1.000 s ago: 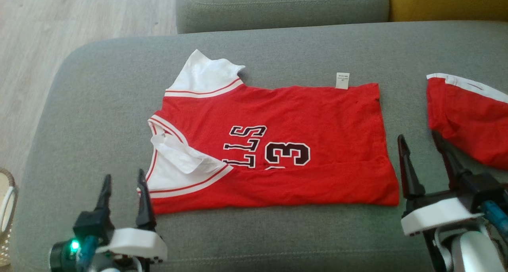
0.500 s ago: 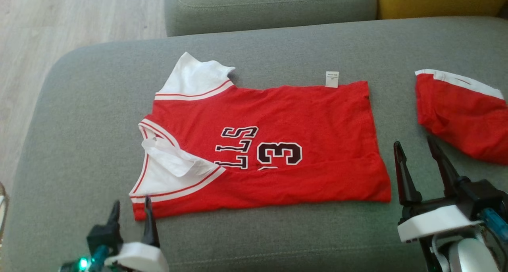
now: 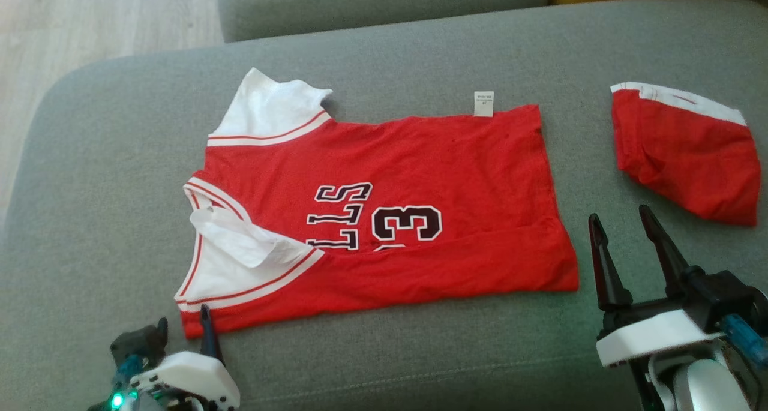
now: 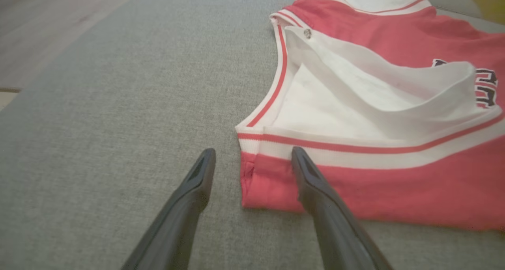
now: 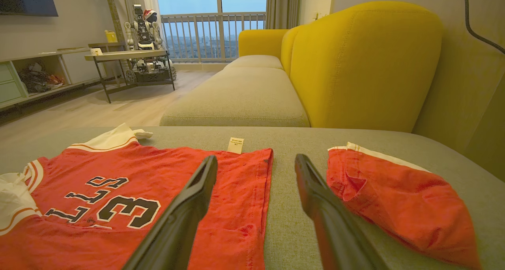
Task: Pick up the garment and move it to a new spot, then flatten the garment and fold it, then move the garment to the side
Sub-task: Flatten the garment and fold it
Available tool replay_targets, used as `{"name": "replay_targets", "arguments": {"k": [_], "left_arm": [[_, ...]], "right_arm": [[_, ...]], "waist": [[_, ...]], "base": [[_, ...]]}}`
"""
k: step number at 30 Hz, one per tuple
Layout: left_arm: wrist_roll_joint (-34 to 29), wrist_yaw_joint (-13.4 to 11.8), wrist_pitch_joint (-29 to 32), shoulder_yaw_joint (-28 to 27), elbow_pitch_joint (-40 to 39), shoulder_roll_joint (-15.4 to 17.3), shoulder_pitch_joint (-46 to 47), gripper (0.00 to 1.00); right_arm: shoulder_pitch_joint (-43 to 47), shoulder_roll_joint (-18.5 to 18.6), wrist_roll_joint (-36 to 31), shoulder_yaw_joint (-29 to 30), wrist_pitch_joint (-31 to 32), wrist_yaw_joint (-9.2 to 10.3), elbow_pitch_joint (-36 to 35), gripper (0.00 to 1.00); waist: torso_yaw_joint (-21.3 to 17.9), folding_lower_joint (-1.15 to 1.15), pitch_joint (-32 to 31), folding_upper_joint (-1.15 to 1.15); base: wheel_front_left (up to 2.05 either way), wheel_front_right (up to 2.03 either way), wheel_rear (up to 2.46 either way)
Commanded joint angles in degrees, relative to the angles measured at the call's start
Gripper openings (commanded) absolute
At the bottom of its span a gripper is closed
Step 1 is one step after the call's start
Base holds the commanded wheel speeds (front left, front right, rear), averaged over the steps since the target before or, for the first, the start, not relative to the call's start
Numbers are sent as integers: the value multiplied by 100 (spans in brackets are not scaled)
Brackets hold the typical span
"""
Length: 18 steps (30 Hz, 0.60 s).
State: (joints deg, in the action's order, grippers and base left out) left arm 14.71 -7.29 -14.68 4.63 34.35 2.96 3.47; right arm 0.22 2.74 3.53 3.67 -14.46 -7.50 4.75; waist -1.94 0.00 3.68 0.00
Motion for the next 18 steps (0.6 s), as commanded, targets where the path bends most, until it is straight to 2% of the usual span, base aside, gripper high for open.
{"name": "replay_targets", "arguments": {"k": [1, 6, 13, 14, 15, 16, 18], "left_arm": [[110, 72, -31, -242, 22, 14, 289, 100], [98, 224, -31, -175, 546, 41, 506, 100], [151, 279, -29, -183, 1049, 43, 733, 100], [170, 326, -25, -165, 1134, 41, 766, 87], [194, 388, -22, -146, 1207, 40, 801, 32], [205, 446, -20, -120, 1273, 39, 831, 0], [220, 505, -22, -100, 1341, 43, 887, 0]], "right_arm": [[-237, 14, 25, -133, -53, 1, -212, 100], [-276, 14, 14, -118, -53, 1, -182, 100], [-298, 14, 19, -97, -53, 1, -153, 100], [-298, 14, 17, -97, -53, 1, -148, 100], [-298, 14, 18, -95, -53, 1, -143, 100], [-297, 14, 27, -86, -53, 1, -130, 100], [-284, 14, 94, -67, -53, 1, -29, 100]], "waist": [[-44, 0, 65, 0], [-87, 0, 132, 0], [-97, 0, 162, 0], [-95, 0, 161, 0], [-93, 0, 164, 0], [-88, 0, 165, 0], [-72, 0, 158, 0]], "base": [[0, 0, 0], [0, 0, 0], [0, 0, 0], [0, 0, 0], [0, 0, 0], [0, 0, 0], [0, 0, 0]]}}
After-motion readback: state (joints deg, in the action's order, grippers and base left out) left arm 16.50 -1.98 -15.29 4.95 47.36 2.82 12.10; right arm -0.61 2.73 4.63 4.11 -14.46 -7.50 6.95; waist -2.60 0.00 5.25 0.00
